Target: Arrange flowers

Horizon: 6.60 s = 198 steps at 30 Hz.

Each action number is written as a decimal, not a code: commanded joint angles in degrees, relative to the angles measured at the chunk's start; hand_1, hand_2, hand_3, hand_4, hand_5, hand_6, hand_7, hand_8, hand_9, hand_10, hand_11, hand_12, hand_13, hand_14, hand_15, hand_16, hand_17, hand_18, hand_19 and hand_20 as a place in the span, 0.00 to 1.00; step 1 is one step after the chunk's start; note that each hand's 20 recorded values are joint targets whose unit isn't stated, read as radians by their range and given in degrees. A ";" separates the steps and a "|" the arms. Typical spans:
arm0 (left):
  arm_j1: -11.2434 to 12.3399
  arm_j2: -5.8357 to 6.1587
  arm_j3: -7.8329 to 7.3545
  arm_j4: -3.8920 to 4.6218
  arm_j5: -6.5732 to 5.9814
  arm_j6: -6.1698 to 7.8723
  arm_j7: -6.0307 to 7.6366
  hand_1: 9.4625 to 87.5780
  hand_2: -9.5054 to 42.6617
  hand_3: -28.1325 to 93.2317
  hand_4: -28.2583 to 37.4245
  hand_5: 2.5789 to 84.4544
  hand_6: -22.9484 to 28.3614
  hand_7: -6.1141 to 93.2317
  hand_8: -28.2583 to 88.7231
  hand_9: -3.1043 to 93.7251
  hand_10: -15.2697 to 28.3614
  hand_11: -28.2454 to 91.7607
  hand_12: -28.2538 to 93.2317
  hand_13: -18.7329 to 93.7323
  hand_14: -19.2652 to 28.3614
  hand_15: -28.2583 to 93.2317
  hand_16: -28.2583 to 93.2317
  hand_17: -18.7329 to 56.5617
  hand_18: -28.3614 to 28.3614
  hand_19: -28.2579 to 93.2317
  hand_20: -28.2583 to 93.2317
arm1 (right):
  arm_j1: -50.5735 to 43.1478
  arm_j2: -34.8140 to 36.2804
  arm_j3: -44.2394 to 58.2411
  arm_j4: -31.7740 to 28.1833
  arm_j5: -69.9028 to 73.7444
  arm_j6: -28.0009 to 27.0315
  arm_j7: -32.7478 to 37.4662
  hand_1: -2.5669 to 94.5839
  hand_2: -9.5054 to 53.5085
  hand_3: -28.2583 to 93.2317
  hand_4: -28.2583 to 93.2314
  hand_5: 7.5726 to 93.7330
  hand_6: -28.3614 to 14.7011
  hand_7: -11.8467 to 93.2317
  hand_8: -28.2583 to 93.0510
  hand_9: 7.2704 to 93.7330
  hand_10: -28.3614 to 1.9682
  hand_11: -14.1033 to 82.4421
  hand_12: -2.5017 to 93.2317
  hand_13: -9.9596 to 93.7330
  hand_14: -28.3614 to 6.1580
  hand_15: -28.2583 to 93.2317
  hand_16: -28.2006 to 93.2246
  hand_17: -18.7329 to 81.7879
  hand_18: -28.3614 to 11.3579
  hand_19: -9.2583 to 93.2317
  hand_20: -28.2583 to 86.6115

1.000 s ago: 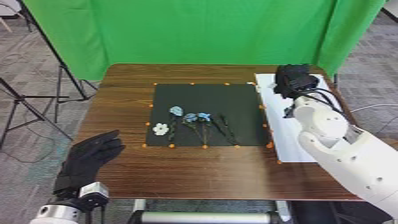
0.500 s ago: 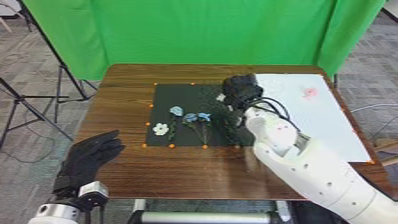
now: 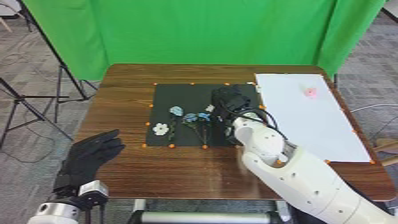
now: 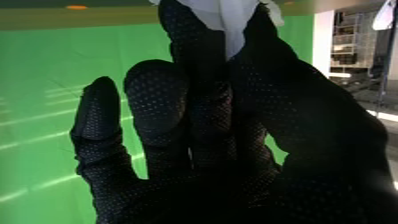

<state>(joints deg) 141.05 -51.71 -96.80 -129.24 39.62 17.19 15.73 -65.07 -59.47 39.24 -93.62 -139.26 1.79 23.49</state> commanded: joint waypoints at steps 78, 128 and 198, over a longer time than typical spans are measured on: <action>1.91 3.85 2.30 -0.55 -2.59 2.90 4.96 0.27 0.30 0.89 0.29 0.59 0.76 0.21 0.17 0.47 0.88 0.58 0.32 0.45 1.00 0.75 0.13 0.16 0.90 0.75 0.36 | 10.02 10.97 15.27 9.36 5.42 -26.08 2.42 0.31 0.03 0.98 0.00 0.45 0.54 0.27 0.13 0.46 0.35 0.37 0.20 0.38 0.22 0.87 0.36 0.21 0.08 0.74 0.67; 0.01 0.16 2.41 0.05 -0.37 0.24 2.11 0.26 0.30 0.88 0.27 0.59 0.76 0.22 0.17 0.47 0.88 0.58 0.32 0.45 1.00 0.75 0.13 0.16 0.90 0.75 0.36 | 3.84 6.71 23.95 19.66 1.99 -28.49 4.29 0.31 0.05 0.97 0.00 0.49 0.62 0.29 0.12 0.51 0.52 0.32 0.19 0.44 0.27 0.87 0.35 0.24 0.09 0.76 0.68; -0.63 1.32 3.43 0.39 -0.89 0.53 2.29 0.27 0.30 0.89 0.29 0.59 0.76 0.22 0.17 0.47 0.88 0.58 0.32 0.45 1.00 0.75 0.13 0.16 0.90 0.75 0.36 | 2.08 9.08 23.44 18.05 9.14 -18.52 18.83 0.38 0.00 0.95 0.00 0.53 0.60 0.27 0.13 0.59 0.32 0.35 0.19 0.53 0.33 0.87 0.36 0.30 0.04 0.81 0.66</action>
<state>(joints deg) 140.20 -50.22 -93.67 -129.13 39.09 17.45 18.14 -62.45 -48.59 62.67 -76.45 -129.37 -16.27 41.75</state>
